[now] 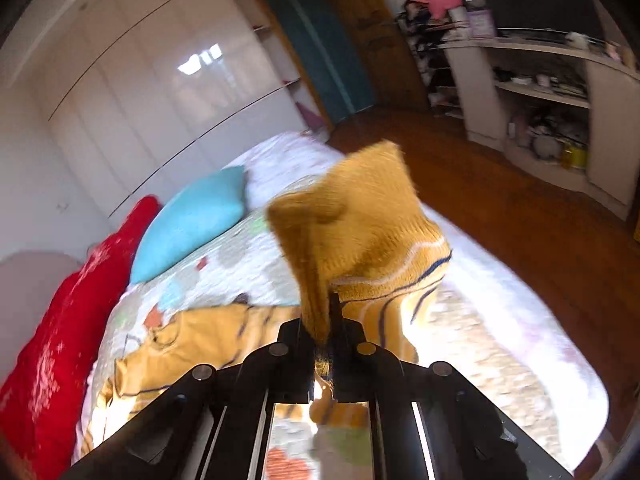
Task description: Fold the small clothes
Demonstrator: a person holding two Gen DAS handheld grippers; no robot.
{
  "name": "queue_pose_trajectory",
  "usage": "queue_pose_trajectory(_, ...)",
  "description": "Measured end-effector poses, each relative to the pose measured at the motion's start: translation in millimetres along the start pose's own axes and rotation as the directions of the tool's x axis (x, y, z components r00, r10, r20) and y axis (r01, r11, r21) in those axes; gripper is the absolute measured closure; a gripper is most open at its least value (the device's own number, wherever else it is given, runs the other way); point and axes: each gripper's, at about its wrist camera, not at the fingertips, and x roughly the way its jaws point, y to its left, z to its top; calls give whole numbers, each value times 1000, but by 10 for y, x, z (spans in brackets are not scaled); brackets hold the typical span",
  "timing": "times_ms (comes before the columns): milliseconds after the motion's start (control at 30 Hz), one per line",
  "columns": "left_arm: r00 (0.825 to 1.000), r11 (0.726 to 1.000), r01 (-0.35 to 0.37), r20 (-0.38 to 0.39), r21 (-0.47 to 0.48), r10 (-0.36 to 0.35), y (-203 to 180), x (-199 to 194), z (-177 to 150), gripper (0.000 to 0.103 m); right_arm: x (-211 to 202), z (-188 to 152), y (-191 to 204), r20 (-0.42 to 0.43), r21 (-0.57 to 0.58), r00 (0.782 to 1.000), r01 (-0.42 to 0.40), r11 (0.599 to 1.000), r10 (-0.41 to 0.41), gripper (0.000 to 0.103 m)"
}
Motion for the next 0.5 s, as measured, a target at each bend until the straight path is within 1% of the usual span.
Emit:
queue_pose_trajectory(67, 1000, 1000, -12, 13, -15, 13, 125, -45, -25, 60, 302, -123, 599, -64, -72, 995, -84, 994, 79, 97)
queue_pose_trajectory(100, 1000, 1000, -20, 20, -23, 21, 198, -71, -39, 59, 450, -203, 890, -99, -100, 988, -129, 987, 119, 97)
queue_pose_trajectory(167, 999, 998, -39, 33, -43, 40, 351, -120, -68, 55, 747, -398, 1433, -174, -138, 966, -215, 967, 190, 97)
queue_pose_trajectory(233, 997, 996, -57, 41, -69, 60, 515, -155, -96, 54, 1040, -624, 1915, -246, -168, 939, -285, 944, 240, 97)
queue_pose_trajectory(300, 996, 993, -72, 44, -98, 77, 681, -179, -132, 54, 1311, -916, 2316, -314, -215, 916, -324, 921, 249, 97)
queue_pose_trajectory(367, 995, 988, -86, 44, -125, 92, 831, -194, -167, 54, 1534, -1209, 2658, -367, -276, 901, -341, 899, 230, 97)
queue_pose_trajectory(467, 993, 982, -104, 39, -160, 112, 1026, -196, -227, 54, 1779, -1592, 3008, -434, -349, 881, -360, 865, 191, 97)
queue_pose_trajectory(500, 993, 980, -108, 35, -169, 116, 1078, -190, -247, 54, 1838, -1715, 3132, -461, -367, 868, -375, 851, 184, 96)
